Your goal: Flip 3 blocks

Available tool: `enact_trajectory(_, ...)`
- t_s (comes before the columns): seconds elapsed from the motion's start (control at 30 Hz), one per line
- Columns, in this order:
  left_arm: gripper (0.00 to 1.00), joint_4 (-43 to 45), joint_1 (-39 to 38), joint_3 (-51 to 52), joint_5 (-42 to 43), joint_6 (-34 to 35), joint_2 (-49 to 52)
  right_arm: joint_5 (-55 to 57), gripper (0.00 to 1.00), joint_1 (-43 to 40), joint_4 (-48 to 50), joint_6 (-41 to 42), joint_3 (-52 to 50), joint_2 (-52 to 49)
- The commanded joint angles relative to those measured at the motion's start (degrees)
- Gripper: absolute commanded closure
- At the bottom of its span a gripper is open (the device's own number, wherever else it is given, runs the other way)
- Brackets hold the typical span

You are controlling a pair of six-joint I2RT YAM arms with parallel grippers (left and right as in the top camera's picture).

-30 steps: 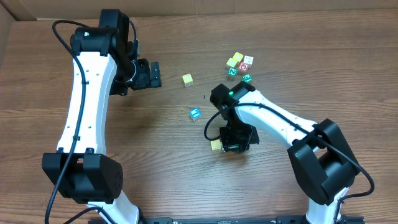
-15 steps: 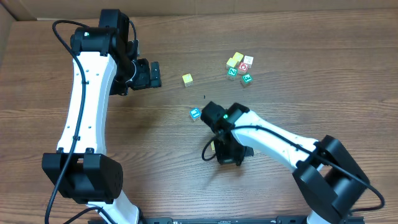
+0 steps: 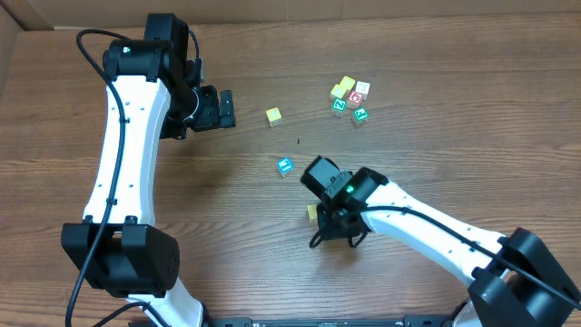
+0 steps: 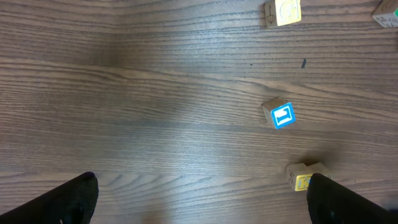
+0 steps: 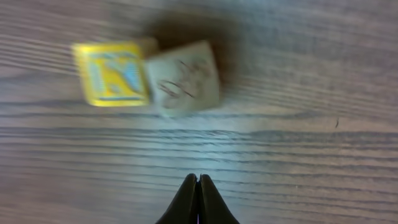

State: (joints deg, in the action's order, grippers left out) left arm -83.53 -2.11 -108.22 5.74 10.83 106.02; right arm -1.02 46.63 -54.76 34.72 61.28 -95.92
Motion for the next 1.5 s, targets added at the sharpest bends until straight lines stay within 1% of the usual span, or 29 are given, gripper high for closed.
enact_trajectory(0.0,0.0,0.0,0.5,0.2,-0.2,1.0,0.4,1.0,0.96,0.2,2.6,0.9,-2.1,0.0)
enact_trajectory(0.2,0.0,0.0,0.5,0.2,-0.2,1.0,0.4,1.0,0.96,0.2,9.0,0.9,-4.4,0.0)
enact_trajectory(0.33,0.0,0.0,0.5,0.2,-0.2,1.0,0.4,0.9,0.96,0.2,10.7,1.4,-5.4,0.0)
enact_trajectory(0.93,0.0,0.0,0.5,0.2,-0.2,1.0,0.4,1.0,0.96,0.2,12.2,1.4,-5.5,0.0)
enact_trajectory(1.23,0.0,0.0,0.5,0.2,-0.2,1.0,0.4,1.0,0.96,0.2,13.0,3.5,-5.6,0.0)
enact_trajectory(1.47,0.0,0.0,0.5,0.2,-0.2,1.0,0.4,1.0,0.96,0.2,13.9,3.5,-5.6,0.0)
